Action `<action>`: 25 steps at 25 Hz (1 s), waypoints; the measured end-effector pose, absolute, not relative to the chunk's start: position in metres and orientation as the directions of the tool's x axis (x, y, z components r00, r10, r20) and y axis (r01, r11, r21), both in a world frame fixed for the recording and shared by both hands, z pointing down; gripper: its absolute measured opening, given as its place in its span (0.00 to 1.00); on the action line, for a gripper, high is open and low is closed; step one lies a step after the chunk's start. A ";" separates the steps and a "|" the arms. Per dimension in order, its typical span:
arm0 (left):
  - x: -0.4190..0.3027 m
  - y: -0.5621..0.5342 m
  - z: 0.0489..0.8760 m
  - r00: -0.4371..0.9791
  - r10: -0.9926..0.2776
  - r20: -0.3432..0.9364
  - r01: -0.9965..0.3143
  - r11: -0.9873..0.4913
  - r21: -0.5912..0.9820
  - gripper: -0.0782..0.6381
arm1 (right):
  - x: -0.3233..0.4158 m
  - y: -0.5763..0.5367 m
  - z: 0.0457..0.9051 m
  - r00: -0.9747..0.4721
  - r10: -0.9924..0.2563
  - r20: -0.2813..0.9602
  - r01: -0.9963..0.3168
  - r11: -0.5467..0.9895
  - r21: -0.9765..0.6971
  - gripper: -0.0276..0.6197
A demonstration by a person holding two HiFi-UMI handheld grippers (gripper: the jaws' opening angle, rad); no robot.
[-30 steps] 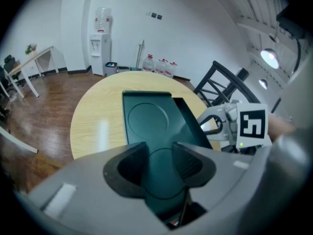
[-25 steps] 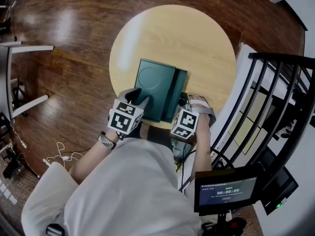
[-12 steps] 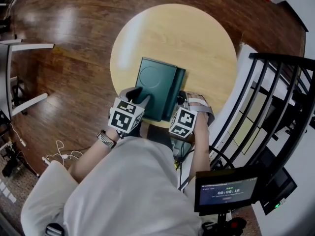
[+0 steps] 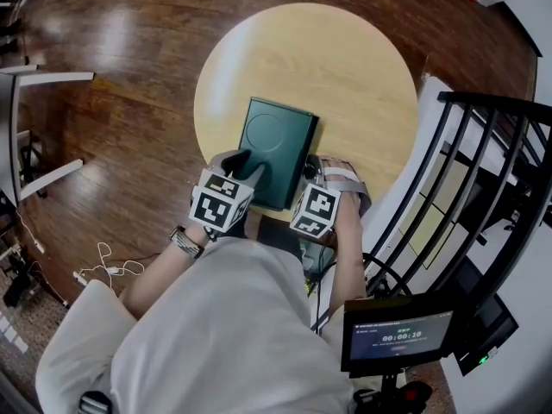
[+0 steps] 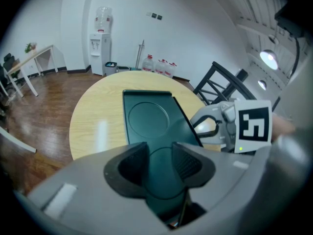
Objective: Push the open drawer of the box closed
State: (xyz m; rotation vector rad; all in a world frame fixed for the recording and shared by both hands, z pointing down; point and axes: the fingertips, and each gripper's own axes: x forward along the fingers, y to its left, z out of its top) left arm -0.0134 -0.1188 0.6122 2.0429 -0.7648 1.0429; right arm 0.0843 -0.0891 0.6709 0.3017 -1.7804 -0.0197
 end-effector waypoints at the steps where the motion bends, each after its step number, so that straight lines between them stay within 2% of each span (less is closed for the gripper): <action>1: -0.013 -0.119 0.612 0.499 -0.182 0.847 -0.753 -0.575 0.320 0.35 | 0.082 -0.089 0.671 -0.204 -0.212 0.956 -0.196 0.965 0.172 0.15; 13: -0.006 -0.120 0.616 0.501 -0.176 0.847 -0.739 -0.597 0.313 0.35 | 0.075 -0.095 0.674 -0.199 -0.210 0.957 -0.197 0.965 0.171 0.16; 16: -0.002 -0.121 0.620 0.497 -0.186 0.847 -0.737 -0.605 0.300 0.31 | 0.082 -0.096 0.677 -0.181 -0.228 0.957 -0.214 0.959 0.188 0.16; 21: 0.013 -0.124 0.631 0.494 -0.172 0.852 -0.730 -0.615 0.299 0.31 | 0.114 -0.098 0.681 -0.133 -0.250 0.959 -0.288 0.936 0.204 0.19; 25: -0.004 -0.127 0.632 0.539 -0.152 0.828 -0.710 -0.611 0.350 0.32 | 0.123 -0.104 0.663 -0.053 -0.330 0.943 -0.382 0.879 0.286 0.19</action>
